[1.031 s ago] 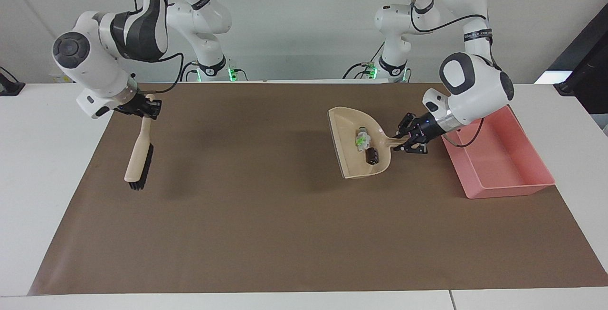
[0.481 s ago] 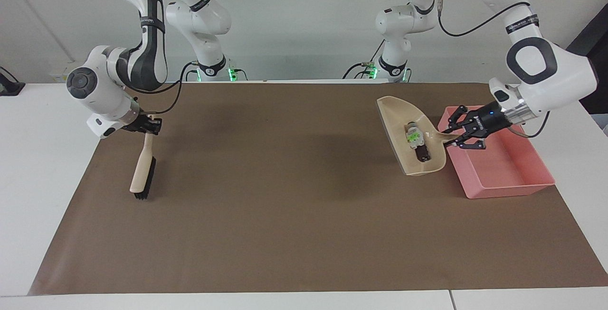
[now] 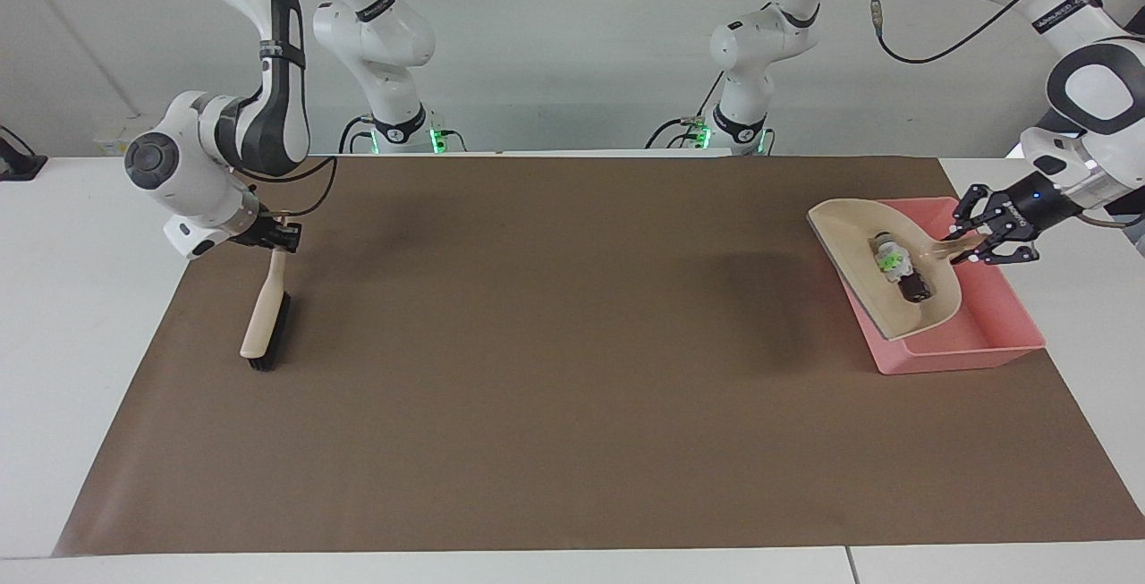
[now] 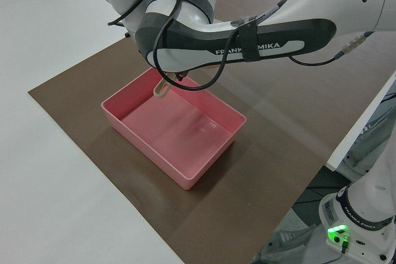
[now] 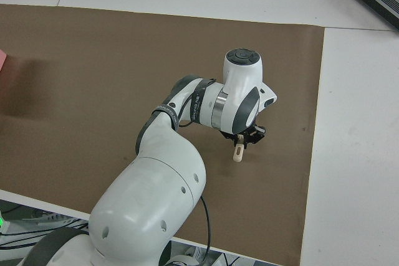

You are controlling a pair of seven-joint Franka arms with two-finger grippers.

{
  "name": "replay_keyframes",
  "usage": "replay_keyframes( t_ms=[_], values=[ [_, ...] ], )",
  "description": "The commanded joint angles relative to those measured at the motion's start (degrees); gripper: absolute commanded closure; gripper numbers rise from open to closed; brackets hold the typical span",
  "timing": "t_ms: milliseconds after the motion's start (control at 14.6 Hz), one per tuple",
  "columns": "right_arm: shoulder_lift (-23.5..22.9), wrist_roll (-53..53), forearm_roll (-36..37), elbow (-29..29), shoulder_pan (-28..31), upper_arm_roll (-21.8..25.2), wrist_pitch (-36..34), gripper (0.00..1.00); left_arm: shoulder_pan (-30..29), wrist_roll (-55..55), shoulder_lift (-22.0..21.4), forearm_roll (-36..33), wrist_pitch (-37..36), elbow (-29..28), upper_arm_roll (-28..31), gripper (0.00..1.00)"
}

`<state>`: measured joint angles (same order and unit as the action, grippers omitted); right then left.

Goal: Clean e-waste and dump in bin
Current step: 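Lift the dustpan over the pink bin while the right gripper returns the brush, then tip the dustpan with the left gripper to dump parts into the bin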

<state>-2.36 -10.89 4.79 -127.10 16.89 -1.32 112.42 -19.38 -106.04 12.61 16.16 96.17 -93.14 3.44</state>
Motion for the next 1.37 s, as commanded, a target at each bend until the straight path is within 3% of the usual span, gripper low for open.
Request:
replay_keyframes(
  t_ms=[0, 69, 137, 206, 275, 412, 619, 825, 893, 1306],
  values=[
    [2.44, -3.34, 0.04, -3.50, 2.44, -0.97, 3.14, 0.85, -4.43, -7.75, 2.32, -3.05, 4.26, 3.75, -0.36, 1.00],
    [2.53, -3.96, 0.04, -3.76, 2.45, -0.97, 3.67, 0.75, -5.31, -9.95, 2.76, -4.97, 6.73, 3.75, -0.36, 1.00],
    [2.53, -3.96, 0.04, -3.77, 2.36, -1.05, 3.59, 0.55, -5.41, -10.85, 2.94, -7.69, 8.23, 3.75, -0.27, 1.00],
    [2.53, -4.14, 0.04, -3.42, 2.10, -1.05, 3.59, 0.14, -5.41, -10.59, 2.94, -12.24, 9.20, 3.93, -0.27, 1.00],
    [2.45, -4.14, 0.04, -2.98, 1.75, -1.05, 3.68, 0.00, -4.89, -10.33, 2.77, -16.64, 11.04, 3.93, -0.27, 1.00],
    [1.75, -3.96, 0.04, -0.27, 1.57, -1.40, 3.68, 0.00, -4.44, -9.80, 2.33, -24.47, 15.17, 3.75, -0.27, 1.00],
    [1.57, -3.96, 0.04, 5.35, -0.27, -1.49, 8.48, 0.00, -3.92, -5.95, 1.63, -35.09, 16.42, 3.75, -0.45, 1.00],
    [3.50, -0.91, 0.13, 10.89, -4.31, -1.93, 8.17, 0.00, -0.49, 1.25, -1.44, -47.23, 15.45, 3.05, -0.45, 1.00],
    [3.41, 2.51, 0.31, 13.70, -4.32, -1.93, 6.33, 0.00, 0.12, 2.93, -2.67, -50.23, 15.54, 2.70, -0.54, 1.00],
    [1.92, 16.08, -0.39, 36.37, -5.46, -2.02, -21.68, 0.00, 7.33, 13.47, -7.42, -69.21, 13.18, 2.79, -0.54, 1.00]
  ],
)
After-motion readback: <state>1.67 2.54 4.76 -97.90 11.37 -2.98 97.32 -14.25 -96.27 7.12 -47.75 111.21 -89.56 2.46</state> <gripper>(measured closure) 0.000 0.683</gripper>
